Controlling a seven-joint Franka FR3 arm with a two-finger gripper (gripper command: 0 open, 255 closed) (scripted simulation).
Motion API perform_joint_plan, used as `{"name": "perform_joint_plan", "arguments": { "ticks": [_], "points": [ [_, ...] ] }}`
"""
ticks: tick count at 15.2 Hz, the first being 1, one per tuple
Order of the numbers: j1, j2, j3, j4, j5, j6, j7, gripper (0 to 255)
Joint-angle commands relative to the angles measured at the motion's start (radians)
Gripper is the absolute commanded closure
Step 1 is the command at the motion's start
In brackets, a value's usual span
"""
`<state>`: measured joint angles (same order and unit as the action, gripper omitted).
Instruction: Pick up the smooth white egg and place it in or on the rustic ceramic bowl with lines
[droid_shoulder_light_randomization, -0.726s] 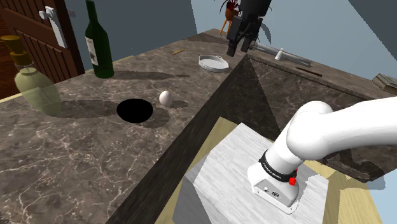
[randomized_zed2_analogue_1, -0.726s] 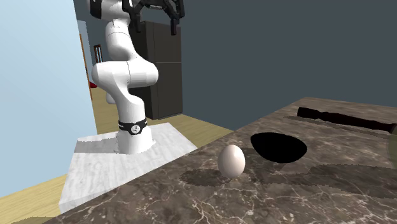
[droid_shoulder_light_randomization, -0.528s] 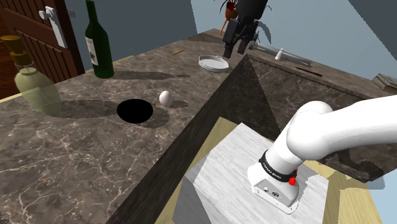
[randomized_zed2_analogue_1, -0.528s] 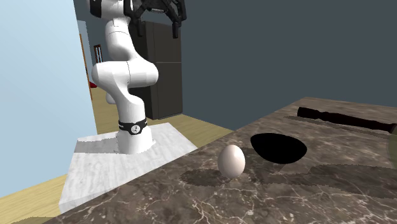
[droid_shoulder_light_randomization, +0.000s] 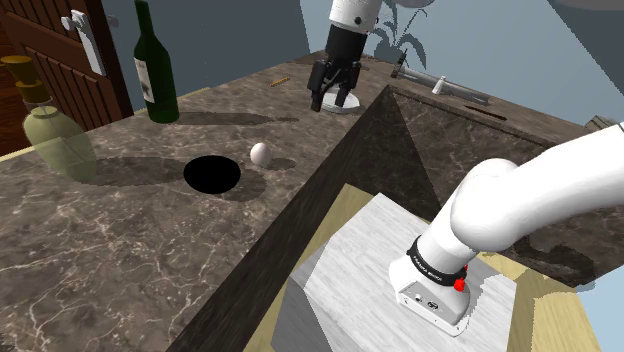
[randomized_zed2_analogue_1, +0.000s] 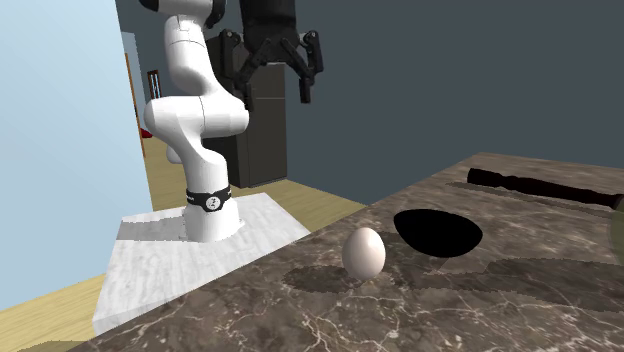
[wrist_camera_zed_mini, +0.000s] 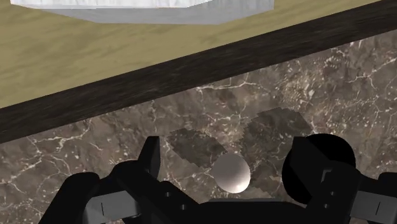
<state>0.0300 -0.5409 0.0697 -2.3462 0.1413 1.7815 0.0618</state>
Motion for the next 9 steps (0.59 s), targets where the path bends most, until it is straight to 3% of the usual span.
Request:
{"name": "perform_joint_plan", "arguments": {
  "ticks": [1,9],
  "points": [
    [0.001,0.068,-0.003,0.001,0.017,0.063,-0.007,0],
    [0.016,0.351,-0.005,0.064,0.098,0.267,-0.038,0]
  ]
}}
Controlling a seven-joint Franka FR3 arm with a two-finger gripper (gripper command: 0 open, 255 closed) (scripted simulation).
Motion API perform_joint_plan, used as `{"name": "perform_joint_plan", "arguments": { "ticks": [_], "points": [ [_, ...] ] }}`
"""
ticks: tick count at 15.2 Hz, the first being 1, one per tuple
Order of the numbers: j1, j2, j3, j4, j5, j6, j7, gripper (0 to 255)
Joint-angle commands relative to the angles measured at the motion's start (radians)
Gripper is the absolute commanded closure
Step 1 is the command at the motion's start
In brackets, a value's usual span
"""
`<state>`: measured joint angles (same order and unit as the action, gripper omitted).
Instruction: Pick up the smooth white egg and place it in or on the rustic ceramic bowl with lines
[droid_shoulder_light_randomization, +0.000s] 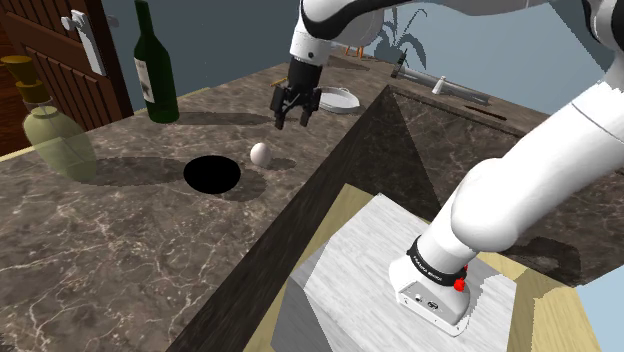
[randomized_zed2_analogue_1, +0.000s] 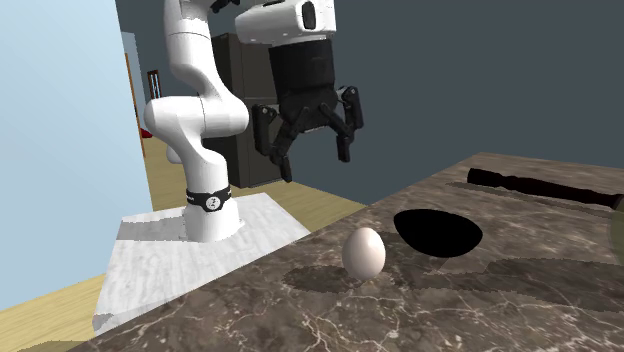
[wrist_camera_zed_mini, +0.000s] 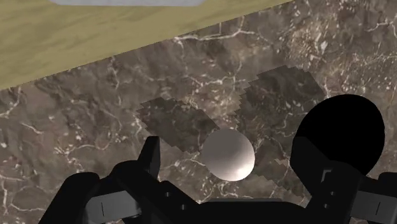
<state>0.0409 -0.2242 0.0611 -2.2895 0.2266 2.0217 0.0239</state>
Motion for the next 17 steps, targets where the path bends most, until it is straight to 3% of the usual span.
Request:
{"name": "perform_joint_plan", "arguments": {
  "ticks": [1,7,17],
  "points": [
    [0.007,0.071,0.004,0.021,0.024,0.048,-0.005,0],
    [0.016,0.282,0.008,0.123,0.089,0.144,-0.037,0],
    [0.029,0.335,0.021,0.082,0.108,0.24,-0.047,0]
  ]
}}
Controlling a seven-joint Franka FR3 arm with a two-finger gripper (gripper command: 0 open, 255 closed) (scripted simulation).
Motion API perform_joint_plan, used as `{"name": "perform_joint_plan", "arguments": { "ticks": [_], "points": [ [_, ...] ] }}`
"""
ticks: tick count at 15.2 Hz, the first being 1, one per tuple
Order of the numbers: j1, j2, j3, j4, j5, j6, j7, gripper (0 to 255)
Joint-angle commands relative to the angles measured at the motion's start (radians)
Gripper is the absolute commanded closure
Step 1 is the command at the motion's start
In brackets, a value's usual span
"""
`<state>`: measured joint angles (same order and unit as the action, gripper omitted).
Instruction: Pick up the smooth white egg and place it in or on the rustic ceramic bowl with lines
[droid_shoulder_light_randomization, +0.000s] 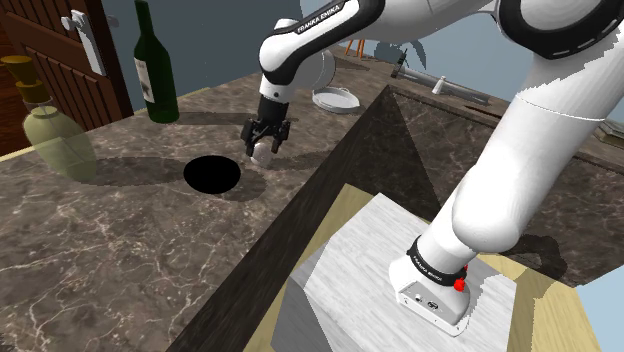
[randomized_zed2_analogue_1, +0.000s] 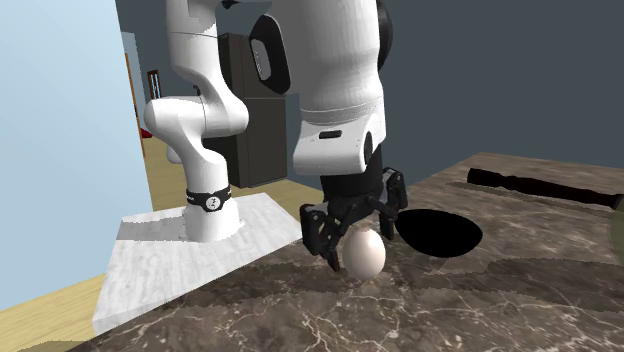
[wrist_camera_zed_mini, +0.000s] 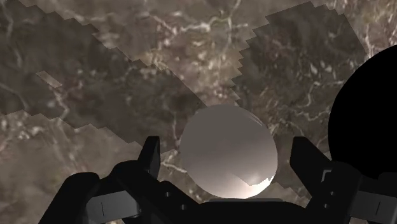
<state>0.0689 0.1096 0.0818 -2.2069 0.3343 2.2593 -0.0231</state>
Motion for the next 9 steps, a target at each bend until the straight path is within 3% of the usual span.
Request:
{"name": "perform_joint_plan", "arguments": {
  "ticks": [1,5,6,9],
  "points": [
    [0.001,0.001,0.001,-0.001,0.001,0.003,0.0,0],
    [0.0,0.001,0.0,-0.001,0.001,0.003,0.0,0],
    [0.0,0.001,0.0,-0.001,0.001,0.003,0.0,255],
    [0.0,0.001,0.0,-0.001,0.001,0.003,0.0,255]
  ]
}}
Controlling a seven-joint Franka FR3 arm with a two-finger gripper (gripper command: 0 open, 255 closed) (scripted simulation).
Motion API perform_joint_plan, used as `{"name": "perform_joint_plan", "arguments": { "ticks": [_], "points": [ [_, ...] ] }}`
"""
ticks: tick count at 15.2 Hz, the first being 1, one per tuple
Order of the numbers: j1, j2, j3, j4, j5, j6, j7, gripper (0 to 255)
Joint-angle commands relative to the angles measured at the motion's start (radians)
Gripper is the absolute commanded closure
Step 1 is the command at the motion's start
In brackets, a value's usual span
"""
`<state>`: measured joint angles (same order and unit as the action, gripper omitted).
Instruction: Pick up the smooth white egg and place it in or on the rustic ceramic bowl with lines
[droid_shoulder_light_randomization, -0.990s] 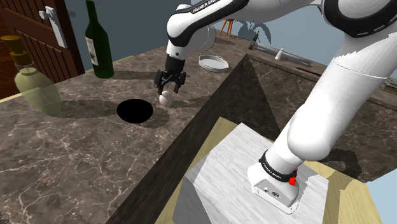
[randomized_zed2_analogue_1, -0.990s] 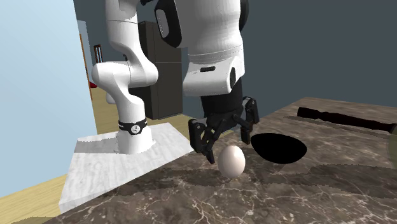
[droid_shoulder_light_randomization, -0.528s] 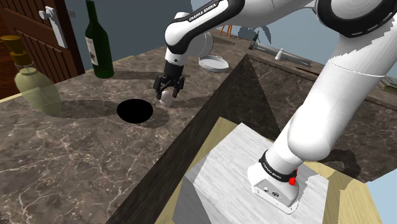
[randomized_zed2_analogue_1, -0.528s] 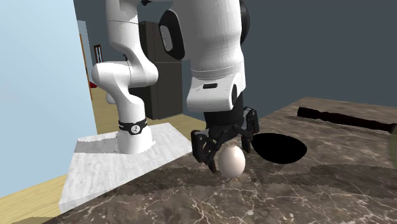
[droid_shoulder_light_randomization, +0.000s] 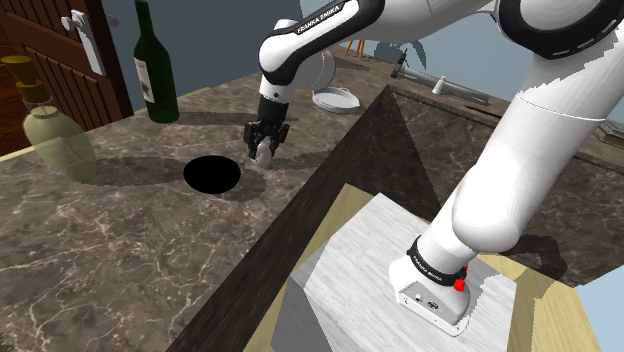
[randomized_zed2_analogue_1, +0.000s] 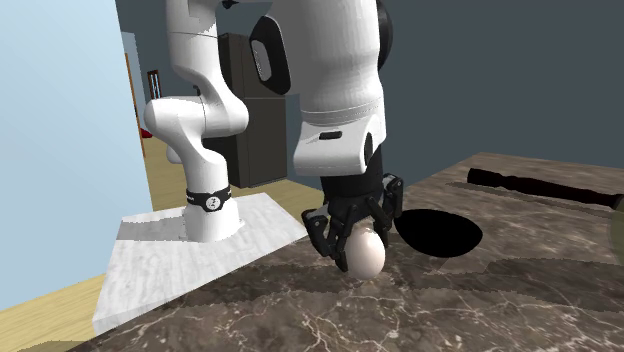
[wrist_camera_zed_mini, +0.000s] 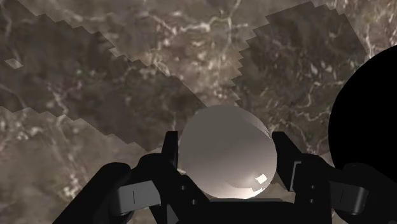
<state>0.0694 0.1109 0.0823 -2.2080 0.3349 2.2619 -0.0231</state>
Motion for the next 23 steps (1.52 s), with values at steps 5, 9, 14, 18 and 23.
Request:
{"name": "perform_joint_plan", "arguments": {
  "ticks": [5,9,14,18,23],
  "points": [
    [0.0,0.0,0.0,0.0,0.0,0.0,0.0,255],
    [-0.001,-0.025,-0.002,0.013,-0.007,-0.036,0.012,255],
    [-0.003,-0.062,-0.004,0.039,-0.018,-0.098,0.03,255],
    [-0.004,-0.088,-0.006,0.064,-0.026,-0.147,0.045,255],
    [-0.006,-0.116,-0.008,0.1,-0.035,-0.21,0.062,255]
  ]
}}
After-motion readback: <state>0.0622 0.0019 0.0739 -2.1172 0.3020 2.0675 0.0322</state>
